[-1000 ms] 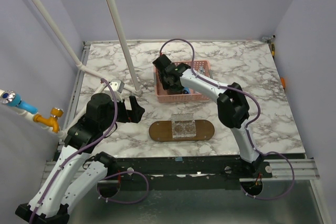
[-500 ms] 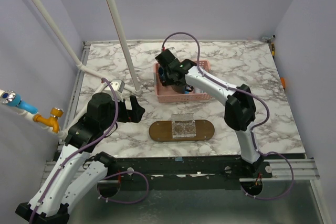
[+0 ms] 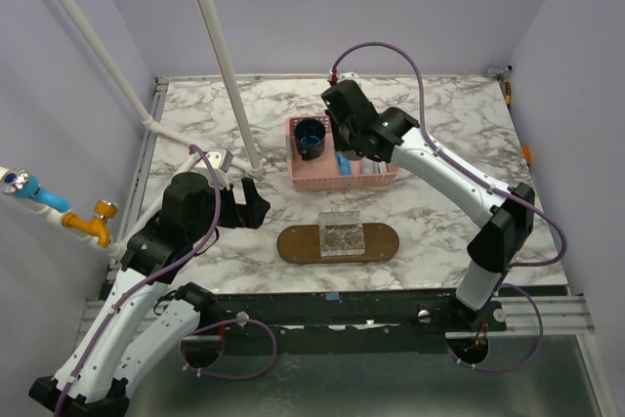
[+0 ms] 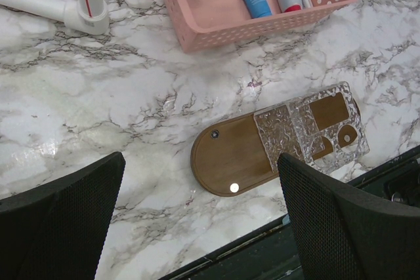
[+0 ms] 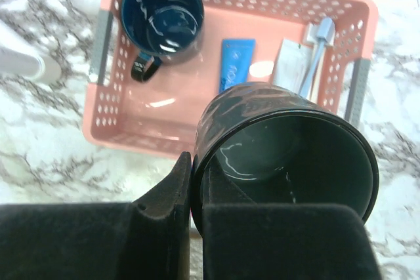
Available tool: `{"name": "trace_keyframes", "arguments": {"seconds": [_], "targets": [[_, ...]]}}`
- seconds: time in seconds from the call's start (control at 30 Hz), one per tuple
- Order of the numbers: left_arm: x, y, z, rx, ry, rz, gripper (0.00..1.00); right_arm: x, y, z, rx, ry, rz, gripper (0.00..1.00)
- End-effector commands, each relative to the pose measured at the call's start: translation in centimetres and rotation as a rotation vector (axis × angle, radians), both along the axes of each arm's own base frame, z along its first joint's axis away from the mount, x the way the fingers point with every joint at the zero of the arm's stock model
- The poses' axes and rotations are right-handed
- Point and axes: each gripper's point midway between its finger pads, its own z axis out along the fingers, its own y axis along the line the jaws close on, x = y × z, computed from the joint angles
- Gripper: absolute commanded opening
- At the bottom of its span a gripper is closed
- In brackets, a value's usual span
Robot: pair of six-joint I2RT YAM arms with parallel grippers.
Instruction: Prepare toiletry sets of a toothbrush and toothpaste on the tray
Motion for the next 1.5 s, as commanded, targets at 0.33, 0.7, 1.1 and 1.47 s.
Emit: {"name": "trace_keyframes", "arguments": {"seconds": [0.33, 0.7, 1.1, 1.47], "targets": [[0.0, -0.3, 0.0, 0.006, -0.005, -0.021, 0.99, -7.5, -8.2, -0.2, -0.040, 0.034, -0.038, 0.00], [0.0, -0.2, 0.1, 0.005, -0.010, -0.019, 0.99, -12.7, -10.2, -4.2, 0.019, 0.172, -0.023, 0.01], [-0.1, -0.3, 0.2, -0.003, -0.014, -0.025, 0.99, -16.0, -10.3, -8.2, 0.066, 0.270, 0.011, 0.01], [-0.2, -0.4, 0.2, -0.003, -0.012, -0.028, 0.99, -16.8, -8.8, -9.9, 0.062, 0.296, 0.043, 0.01]]}}
